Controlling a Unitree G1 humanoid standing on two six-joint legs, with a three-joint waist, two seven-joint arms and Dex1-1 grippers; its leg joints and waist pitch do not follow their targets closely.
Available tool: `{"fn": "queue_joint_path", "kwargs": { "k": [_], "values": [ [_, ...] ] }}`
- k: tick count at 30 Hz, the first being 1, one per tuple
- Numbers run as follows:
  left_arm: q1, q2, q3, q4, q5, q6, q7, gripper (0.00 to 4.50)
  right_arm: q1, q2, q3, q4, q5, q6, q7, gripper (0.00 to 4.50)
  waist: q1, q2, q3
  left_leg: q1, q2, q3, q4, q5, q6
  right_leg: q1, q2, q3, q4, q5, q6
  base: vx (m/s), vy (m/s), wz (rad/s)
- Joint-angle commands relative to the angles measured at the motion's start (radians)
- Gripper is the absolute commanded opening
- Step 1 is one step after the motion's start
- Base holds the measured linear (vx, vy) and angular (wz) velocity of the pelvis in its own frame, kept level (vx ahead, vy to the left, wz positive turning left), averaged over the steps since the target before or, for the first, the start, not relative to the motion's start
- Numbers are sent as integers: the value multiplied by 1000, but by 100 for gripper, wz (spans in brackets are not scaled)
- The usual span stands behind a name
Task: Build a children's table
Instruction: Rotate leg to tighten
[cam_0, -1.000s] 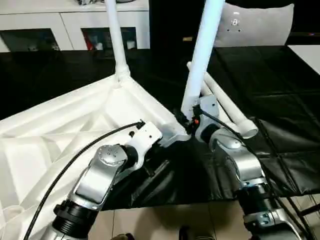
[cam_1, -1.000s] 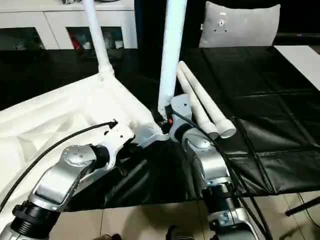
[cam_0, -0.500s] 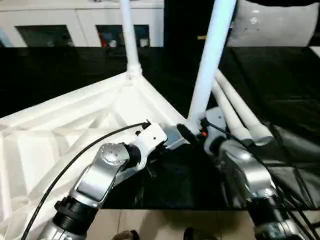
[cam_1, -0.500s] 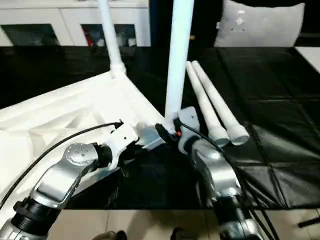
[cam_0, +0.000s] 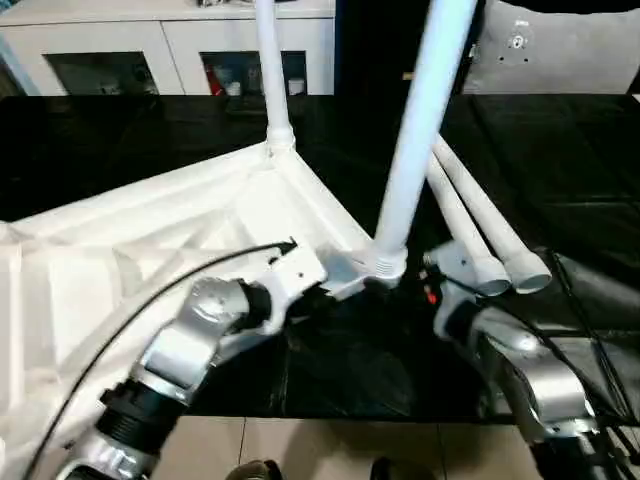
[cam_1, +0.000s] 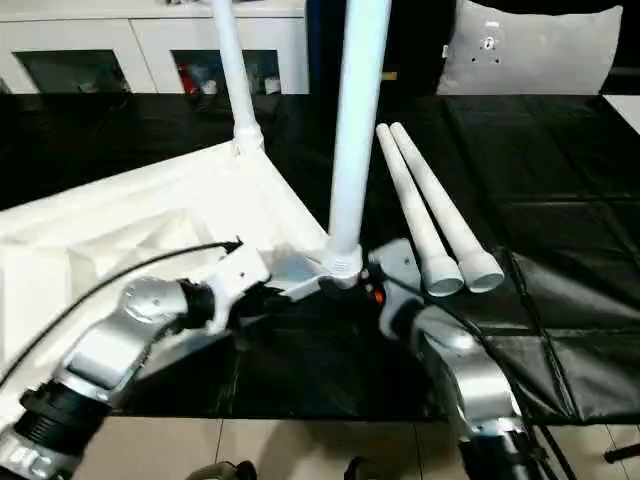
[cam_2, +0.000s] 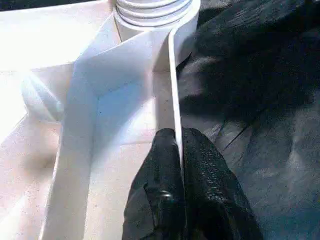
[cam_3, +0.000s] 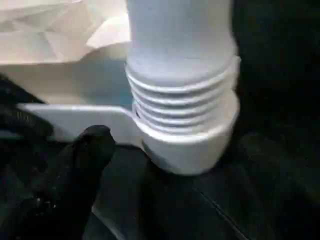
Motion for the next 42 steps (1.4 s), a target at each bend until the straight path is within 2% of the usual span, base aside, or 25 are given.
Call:
{"fn": "queue_joint_path", "kwargs": {
  "k": [1,3,7,10,13,16,20,25,27,34,35,38,42],
  "values": [
    [-30,20,6,16,-13,-66,-38,0,-19,-32,-2,-37,13,-24,53,449,3,-8,-65,4,57,-21,-62,-249,54,49,-65,46,-66,-334,-177,0,0,0],
    [-37,31,3,33,-16,-95,-60,0,-21,-58,5,-51,25,-28,97,449,3,-8,-68,5,59,-19,-58,-226,63,50,-66,47,-60,-280,-197,0,0,0],
    [-55,48,-2,72,-30,-150,-115,0,-28,-125,22,-80,34,17,173,449,9,-12,-75,5,58,-16,-49,-164,97,55,-68,47,-51,-215,-224,0,0,0],
    [-68,74,-23,108,-26,-215,-175,0,-53,-183,33,-62,21,-25,254,449,15,-11,-77,5,58,-15,-45,-151,111,56,-68,45,-48,-199,-238,0,0,0],
    [-78,99,-51,140,-18,-284,-234,0,-88,-238,49,-33,23,-41,344,449,19,-15,-76,6,59,-16,-44,-173,106,57,-69,44,-48,-236,-237,0,0,0],
    [-81,106,-68,153,-14,-316,-275,0,-104,-258,65,-20,32,-41,396,449,27,-13,-76,11,63,-14,-43,-179,96,54,-71,46,-47,-250,-238,0,0,0],
    [-81,119,-87,151,-20,-343,-327,0,-120,-269,81,-3,59,-64,479,449,34,-17,-77,7,64,-14,-40,-180,97,55,-72,46,-42,-245,-245,0,0,0],
    [-99,128,-103,176,-17,-387,-369,0,-138,-276,113,34,52,-108,551,449,45,-16,-73,13,63,-14,-41,-232,70,49,-74,48,-52,-362,-214,0,0,0],
    [-106,130,-106,180,-17,-400,-384,0,-153,-264,121,64,42,-128,561,420,46,-16,-74,11,64,-16,-42,-237,64,49,-73,46,-51,-368,-208,0,0,0],
    [-121,127,-104,202,-15,-418,-396,0,-166,-258,137,93,32,-144,594,364,47,-14,-79,9,65,-16,-39,-230,63,51,-71,46,-43,-305,-230,0,0,0],
    [-122,127,-103,205,-15,-420,-396,0,-165,-258,137,94,33,-144,598,344,47,-15,-79,9,64,-16,-39,-229,64,52,-72,46,-43,-308,-229,0,0,0],
    [-126,128,-102,217,-15,-431,-399,0,-168,-253,138,105,34,-156,607,327,48,-16,-80,8,63,-15,-36,-226,66,52,-73,45,-46,-335,-219,0,0,0],
    [-118,128,-92,217,-22,-421,-397,0,-146,-239,131,90,61,-140,615,291,48,-16,-81,8,64,-15,-37,-218,66,52,-71,44,-43,-321,-222,0,0,0]
  ]
}}
